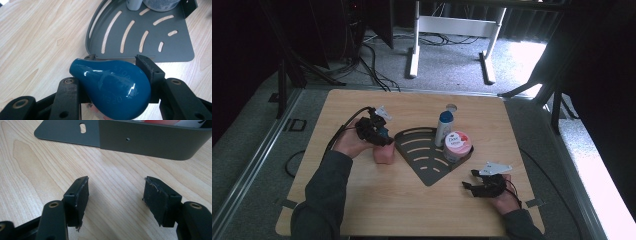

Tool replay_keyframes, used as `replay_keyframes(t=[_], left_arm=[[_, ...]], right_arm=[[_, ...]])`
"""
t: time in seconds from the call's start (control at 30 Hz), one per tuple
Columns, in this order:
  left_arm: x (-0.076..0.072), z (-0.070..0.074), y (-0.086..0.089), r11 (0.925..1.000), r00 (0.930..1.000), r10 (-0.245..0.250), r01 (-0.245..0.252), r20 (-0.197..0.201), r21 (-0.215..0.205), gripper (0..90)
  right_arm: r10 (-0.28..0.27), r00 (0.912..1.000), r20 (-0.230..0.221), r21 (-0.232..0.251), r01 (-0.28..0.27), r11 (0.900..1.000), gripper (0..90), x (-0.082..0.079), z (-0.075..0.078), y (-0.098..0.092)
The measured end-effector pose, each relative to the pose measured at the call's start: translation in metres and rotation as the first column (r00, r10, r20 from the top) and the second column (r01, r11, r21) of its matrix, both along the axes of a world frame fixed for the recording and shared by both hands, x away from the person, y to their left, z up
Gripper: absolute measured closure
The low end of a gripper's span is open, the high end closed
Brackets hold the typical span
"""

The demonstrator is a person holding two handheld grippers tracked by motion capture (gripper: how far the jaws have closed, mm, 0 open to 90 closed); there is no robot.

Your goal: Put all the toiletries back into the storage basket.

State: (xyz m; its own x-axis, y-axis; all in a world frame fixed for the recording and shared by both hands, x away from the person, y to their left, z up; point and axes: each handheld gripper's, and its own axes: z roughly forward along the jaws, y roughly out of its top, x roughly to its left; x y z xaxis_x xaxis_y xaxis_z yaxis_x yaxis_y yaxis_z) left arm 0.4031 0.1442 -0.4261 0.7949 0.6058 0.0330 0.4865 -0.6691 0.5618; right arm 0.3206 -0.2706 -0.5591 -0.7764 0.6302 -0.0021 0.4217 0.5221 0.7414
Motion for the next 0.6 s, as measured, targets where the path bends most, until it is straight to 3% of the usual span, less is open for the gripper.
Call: replay_keyframes(t=[0.47, 0.6], left_arm=[[-0.006, 0.017, -0.007, 1.0000, 0.9992, 0.002, -0.001, 0.039, -0.006, 53.2], [-0.006, 0.023, -0.008, 0.9996, 0.9987, 0.012, -0.010, 0.049, -0.025, 53.2]], right_arm=[[0.000, 1.0000, 0.000, 0.000, 0.000, 1.000, 36.5, 0.000, 0.000, 0.000], [0.000, 1.0000, 0.000, 0.000, 0.000, 1.000, 36.5, 0.000, 0.000, 0.000]])
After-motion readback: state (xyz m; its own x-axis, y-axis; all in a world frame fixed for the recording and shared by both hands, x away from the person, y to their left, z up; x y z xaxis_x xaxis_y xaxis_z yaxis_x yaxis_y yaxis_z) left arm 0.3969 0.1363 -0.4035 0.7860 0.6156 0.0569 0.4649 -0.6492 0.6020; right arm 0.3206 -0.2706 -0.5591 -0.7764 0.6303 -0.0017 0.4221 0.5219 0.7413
